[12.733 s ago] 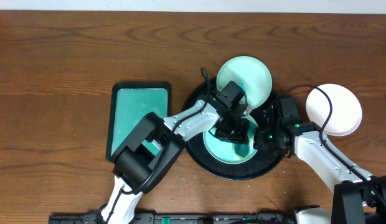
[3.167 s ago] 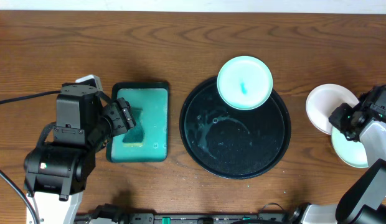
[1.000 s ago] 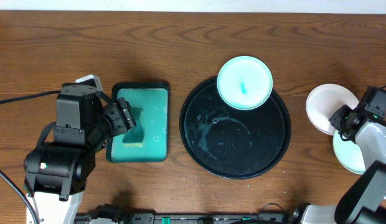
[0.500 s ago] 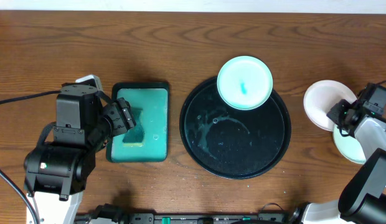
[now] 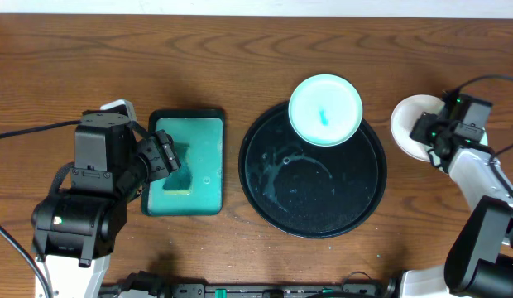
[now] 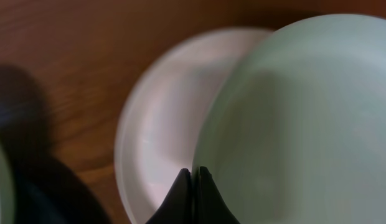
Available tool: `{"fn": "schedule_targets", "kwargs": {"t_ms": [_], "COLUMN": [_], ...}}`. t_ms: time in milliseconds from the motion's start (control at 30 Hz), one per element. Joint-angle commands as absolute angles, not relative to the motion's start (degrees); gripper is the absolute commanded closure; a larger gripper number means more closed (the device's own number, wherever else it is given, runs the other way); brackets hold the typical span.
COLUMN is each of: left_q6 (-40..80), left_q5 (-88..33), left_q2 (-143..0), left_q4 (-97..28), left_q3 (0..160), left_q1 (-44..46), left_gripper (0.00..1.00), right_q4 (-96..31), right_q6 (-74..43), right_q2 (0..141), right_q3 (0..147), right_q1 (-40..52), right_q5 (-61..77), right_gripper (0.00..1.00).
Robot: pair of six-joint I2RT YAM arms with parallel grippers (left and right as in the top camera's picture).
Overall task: Clean dirty plates on tray and stack at the side
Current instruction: 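Grip the last green plate rim with right gripper and slide it to tray center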
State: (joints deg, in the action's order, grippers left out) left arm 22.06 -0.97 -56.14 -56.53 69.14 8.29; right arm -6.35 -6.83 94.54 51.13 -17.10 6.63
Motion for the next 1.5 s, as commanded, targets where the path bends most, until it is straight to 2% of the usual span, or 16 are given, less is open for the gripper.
{"fn": "schedule_targets", "kwargs": {"t_ms": [0, 233, 300, 333, 467, 600, 733, 800, 867, 933, 1000, 1067, 1133, 1167, 1233, 1467], "left_q6": [21.6, 21.6, 21.6, 21.6, 21.6, 21.6, 21.6, 21.6, 21.6, 21.6, 21.6, 21.6, 21.6, 21.6, 21.6, 21.6], "left_q5": [-0.9, -0.9, -0.9, -0.9, -0.9, -0.9, -0.9, -0.9, -0.9, -0.9, -0.9, -0.9, -0.9, -0.9, -0.9, -0.9], "left_q2": [-56.1, -56.1, -56.1, -56.1, -56.1, -56.1, -56.1, -56.1, -56.1, -56.1, -56.1, -56.1, -56.1, -56.1, -56.1, -56.1], "left_q4": [-56.6, -56.5, -56.5, -56.6, -56.5, -56.6, -56.5, -56.6, -56.5, -56.6, -56.6, -56.5, -56.5, -56.6, -56.6, -56.5], "left_q3": [70.4, 70.4, 70.4, 70.4, 70.4, 70.4, 70.4, 70.4, 70.4, 70.4, 70.4, 70.4, 70.4, 70.4, 70.4, 70.4], "left_q1": [8.1, 8.1, 8.1, 8.1, 8.1, 8.1, 8.1, 8.1, 8.1, 8.1, 8.1, 8.1, 8.1, 8.1, 8.1, 8.1], "left_gripper": [0.20, 0.20, 0.20, 0.20, 0.20, 0.20, 0.20, 0.20, 0.20, 0.20, 0.20, 0.20, 0.20, 0.20, 0.20, 0.20], "right_q4": [-5.5, -5.5, -5.5, -5.5, -6.2, -6.8, -7.3, -7.1, -5.6, -2.6, 1.3, 4.5, 6.4, 6.5, 6.1, -0.7], "right_q6": [-1.7, 2.2, 0.6, 0.3, -4.3, -15.0, -14.3, -11.7, -8.7, -5.9, -3.0, -1.6, -1.7, -1.7, -3.5, -7.4], "right_q2": [93.3, 93.3, 93.3, 93.3, 92.7, 92.7, 93.3, 94.3, 96.0, 98.2, 100.6, 103.0, 104.9, 105.5, 105.8, 100.3], "right_q3": [51.0, 51.0, 51.0, 51.0, 51.0, 51.0, 51.0, 50.9, 50.9, 51.0, 51.0, 51.0, 51.0, 51.0, 51.0, 51.0], "right_q1": [-13.8, -9.5, -9.4, -9.4, -9.4, -8.4, -4.1, -1.5, 0.7, 2.0, 2.5, 2.5, 2.4, 2.3, 2.3, 2.3], "right_q5": [8.7, 6.6, 4.3, 4.4, 13.3, 24.4, 21.3, 15.1, 8.3, 3.6, 1.7, 0.8, -0.2, -0.2, 0.9, 11.6], "right_gripper": [0.99, 0.99, 0.46, 0.43, 0.59, 0.62, 0.62, 0.59, 0.50, 0.37, 0.31, 0.35, 0.49, 0.62, 0.98, 0.99]}}
